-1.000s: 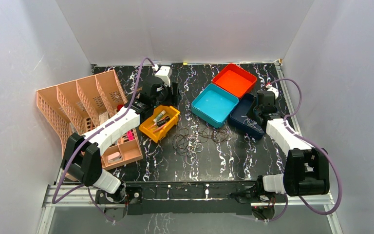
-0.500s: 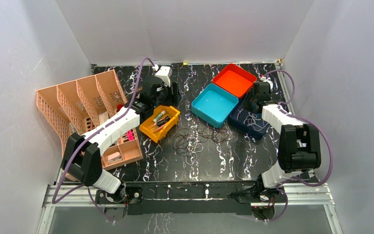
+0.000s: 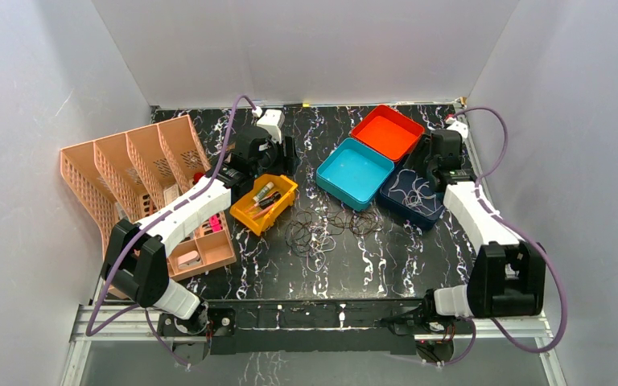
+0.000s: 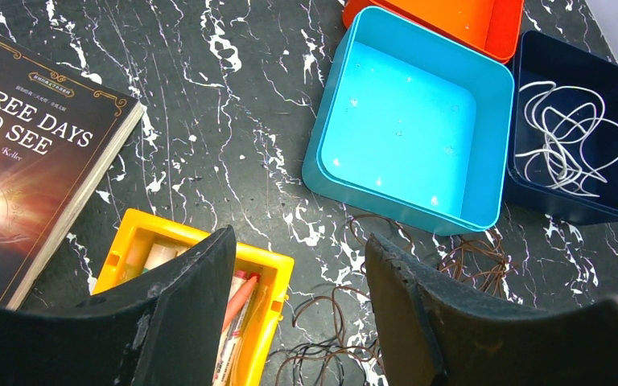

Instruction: Untangle the cables

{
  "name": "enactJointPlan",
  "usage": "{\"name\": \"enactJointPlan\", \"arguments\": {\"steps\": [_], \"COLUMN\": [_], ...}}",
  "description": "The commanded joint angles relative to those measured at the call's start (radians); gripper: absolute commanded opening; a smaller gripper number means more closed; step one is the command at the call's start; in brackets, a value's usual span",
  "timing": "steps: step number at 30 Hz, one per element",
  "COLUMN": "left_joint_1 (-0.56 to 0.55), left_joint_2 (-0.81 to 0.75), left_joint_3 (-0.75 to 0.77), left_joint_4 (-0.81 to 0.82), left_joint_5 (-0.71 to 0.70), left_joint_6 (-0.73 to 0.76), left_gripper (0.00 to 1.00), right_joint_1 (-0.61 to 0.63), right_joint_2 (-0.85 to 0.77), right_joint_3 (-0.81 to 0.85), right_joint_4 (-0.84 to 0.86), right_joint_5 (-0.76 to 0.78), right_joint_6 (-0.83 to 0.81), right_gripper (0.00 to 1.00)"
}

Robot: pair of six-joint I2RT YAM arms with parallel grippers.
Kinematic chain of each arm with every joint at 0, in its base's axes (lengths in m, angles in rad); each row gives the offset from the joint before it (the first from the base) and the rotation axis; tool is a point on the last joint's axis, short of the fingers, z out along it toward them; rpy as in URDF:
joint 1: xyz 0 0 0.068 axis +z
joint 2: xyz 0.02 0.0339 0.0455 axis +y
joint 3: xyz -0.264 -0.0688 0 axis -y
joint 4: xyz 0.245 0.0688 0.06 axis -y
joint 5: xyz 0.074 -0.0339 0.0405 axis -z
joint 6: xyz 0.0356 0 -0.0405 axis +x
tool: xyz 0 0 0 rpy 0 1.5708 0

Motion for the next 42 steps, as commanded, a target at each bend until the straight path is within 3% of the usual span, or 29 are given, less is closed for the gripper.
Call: {"name": "enactJointPlan", "arguments": {"steps": [1, 8, 15, 18, 22, 32, 38, 40, 42], "left_joint_1": [0.004, 0.004, 0.004, -0.022, -0.147, -0.348, -0.394, -0.399, -0.404], "left_joint_2": [-0.043, -0.029, -0.058, -0.081, -0.117, -0.253, -0.231, -0.21, -0.21], "left_joint_3": [0.003, 0.026, 0.01, -0.001, -0.011, -0.162, -0.246, -0.297, -0.327], "left_joint_4": [-0.004, -0.048, -0.144, -0.197, -0.266, -0.25, -0.164, -0.118, -0.071], "left_joint_5": [0.005, 0.052, 0.087, 0.075, -0.059, -0.176, -0.135, -0.107, -0.087], "left_joint_6": [0.009, 0.02, -0.032, -0.039, -0.034, -0.24, -0.255, -0.269, -0.281], "left_gripper": [0.59, 0.6, 0.6, 0.6, 0.61, 0.62, 0.62, 0.62, 0.62], "right_joint_1": [-0.004, -0.002, 0.013, 0.097, 0.256, 0.533, 0.682, 0.754, 0.803], "right_joint_2": [-0.107, -0.227, -0.263, -0.277, -0.275, -0.345, -0.4, -0.412, -0.385], "right_joint_3": [-0.018, -0.021, -0.027, -0.056, -0.074, -0.226, -0.374, -0.47, -0.515], "right_joint_4": [-0.018, -0.073, -0.178, -0.182, -0.192, -0.13, -0.009, 0.145, 0.223], "right_joint_5": [-0.049, -0.303, -0.438, -0.398, -0.286, -0.223, -0.234, -0.267, -0.294], "right_joint_6": [0.014, -0.001, -0.033, -0.025, -0.003, 0.158, 0.311, 0.388, 0.323], "right_gripper": [0.68, 0.68, 0.66, 0.65, 0.65, 0.62, 0.6, 0.6, 0.61]}}
